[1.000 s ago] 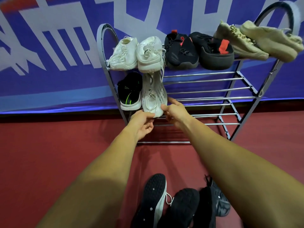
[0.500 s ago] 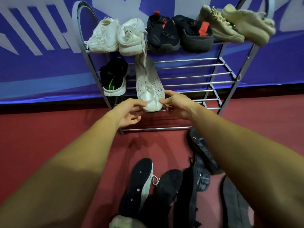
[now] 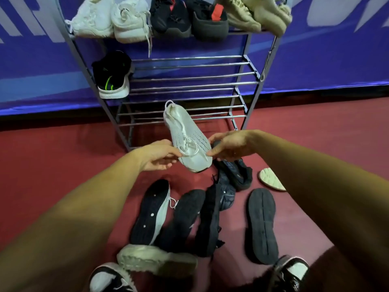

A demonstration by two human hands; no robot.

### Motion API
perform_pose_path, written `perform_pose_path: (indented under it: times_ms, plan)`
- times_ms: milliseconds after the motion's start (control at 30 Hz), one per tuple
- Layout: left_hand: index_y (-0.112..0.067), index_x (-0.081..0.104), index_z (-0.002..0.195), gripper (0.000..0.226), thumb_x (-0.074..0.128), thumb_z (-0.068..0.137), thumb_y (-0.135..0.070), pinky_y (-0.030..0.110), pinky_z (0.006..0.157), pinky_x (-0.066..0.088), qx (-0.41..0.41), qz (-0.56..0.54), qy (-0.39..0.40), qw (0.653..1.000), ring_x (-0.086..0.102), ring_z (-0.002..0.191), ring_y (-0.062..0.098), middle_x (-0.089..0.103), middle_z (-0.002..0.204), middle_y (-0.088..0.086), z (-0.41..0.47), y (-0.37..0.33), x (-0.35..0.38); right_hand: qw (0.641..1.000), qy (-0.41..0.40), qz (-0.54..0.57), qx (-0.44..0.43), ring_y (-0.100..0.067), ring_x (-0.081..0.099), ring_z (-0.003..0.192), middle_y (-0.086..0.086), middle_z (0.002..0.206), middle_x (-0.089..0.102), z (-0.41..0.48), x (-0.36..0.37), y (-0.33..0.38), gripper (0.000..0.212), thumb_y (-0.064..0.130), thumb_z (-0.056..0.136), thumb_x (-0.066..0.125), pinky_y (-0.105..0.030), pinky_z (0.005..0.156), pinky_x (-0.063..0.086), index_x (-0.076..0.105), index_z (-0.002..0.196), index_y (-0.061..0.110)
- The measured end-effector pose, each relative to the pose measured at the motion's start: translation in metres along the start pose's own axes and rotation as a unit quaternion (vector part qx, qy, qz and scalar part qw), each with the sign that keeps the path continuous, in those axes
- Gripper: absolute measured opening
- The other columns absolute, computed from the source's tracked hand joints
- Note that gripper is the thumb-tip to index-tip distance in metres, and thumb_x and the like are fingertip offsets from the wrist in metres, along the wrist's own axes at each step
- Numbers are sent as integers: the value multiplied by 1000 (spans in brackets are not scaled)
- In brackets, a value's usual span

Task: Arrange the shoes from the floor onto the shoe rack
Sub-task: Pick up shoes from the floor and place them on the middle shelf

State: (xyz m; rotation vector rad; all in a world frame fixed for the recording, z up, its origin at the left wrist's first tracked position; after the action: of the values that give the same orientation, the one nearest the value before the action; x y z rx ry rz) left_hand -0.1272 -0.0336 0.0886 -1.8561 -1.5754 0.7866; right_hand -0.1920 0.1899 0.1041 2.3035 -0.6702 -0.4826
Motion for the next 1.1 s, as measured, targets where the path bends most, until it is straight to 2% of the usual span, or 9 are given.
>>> perform_pose_path:
  times_ms: [133,267,467,667,767,833,933,1000,1100]
  plan:
    - [-22,61,85,17,75,82,-11,21,62,50,-58,41,-28,997,58,64,9,63,75,1,7,26,-4,1000,1,22,0,-5,57,60,-3,97,67,14,28,-35,40,28,90,72,-17,51,40,60,128,25]
    - [-22,57,89,23,75,82,-8,21,58,50,-84,88,-25,992,58,61,10,63,73,2,16,49,-3,997,3,82,9,-11,58,66,-8,102,67,30,53,-71,46,22,89,73,-19,51,36,57,132,29]
    - [-16,59,84,12,70,82,-12,17,41,43,-103,201,-67,972,54,53,9,59,67,3,28,64,4,999,-7,27,36,-11,57,64,-2,87,65,46,62,-72,42,27,90,71,-18,50,39,59,130,34]
    - [-22,54,91,26,69,79,-4,18,41,37,-33,238,-81,967,48,47,11,55,67,3,47,55,21,996,-10,-52,74,-15,58,61,-9,89,62,64,66,-82,40,25,94,65,-21,47,39,51,131,30]
    - [-18,60,91,18,69,82,-5,21,44,42,-8,257,-37,966,52,57,13,57,75,4,61,47,44,992,-79,-46,88,-17,54,55,-13,82,61,69,50,-93,8,14,93,65,-24,50,41,60,98,17]
    - [-16,61,88,15,70,82,-6,23,46,43,-1,275,-25,961,53,59,16,59,77,7,74,47,62,987,-113,-52,99,-17,54,58,-8,78,59,69,38,-107,18,9,92,64,-25,52,46,55,79,16]
    - [-17,64,89,13,71,81,-11,23,50,41,4,307,-2,952,53,59,19,64,78,8,95,51,91,975,-161,-65,138,-23,58,65,-15,85,66,71,26,-137,12,18,89,68,-28,57,49,62,82,9]
    - [-18,65,89,13,72,80,-14,21,53,41,5,328,7,945,53,59,16,63,72,2,111,56,106,967,-192,-42,163,-25,59,59,-19,80,67,75,20,-158,29,28,87,71,-26,51,47,69,93,0]
    - [-18,64,85,13,75,78,-18,26,72,49,4,336,10,942,57,71,16,64,76,0,136,71,122,962,-195,-12,191,-27,62,63,-15,83,66,80,16,-184,37,36,86,73,-30,55,51,66,95,0]
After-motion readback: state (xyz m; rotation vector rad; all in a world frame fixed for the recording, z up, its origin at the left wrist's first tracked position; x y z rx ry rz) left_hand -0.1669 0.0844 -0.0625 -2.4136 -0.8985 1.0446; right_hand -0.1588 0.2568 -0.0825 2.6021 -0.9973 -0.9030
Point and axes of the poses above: each hand's wrist, its own z-axis towards the middle knuckle, its own x-axis out of the palm, y = z × x, the point moved 3 cm from there along z, towards the middle knuckle
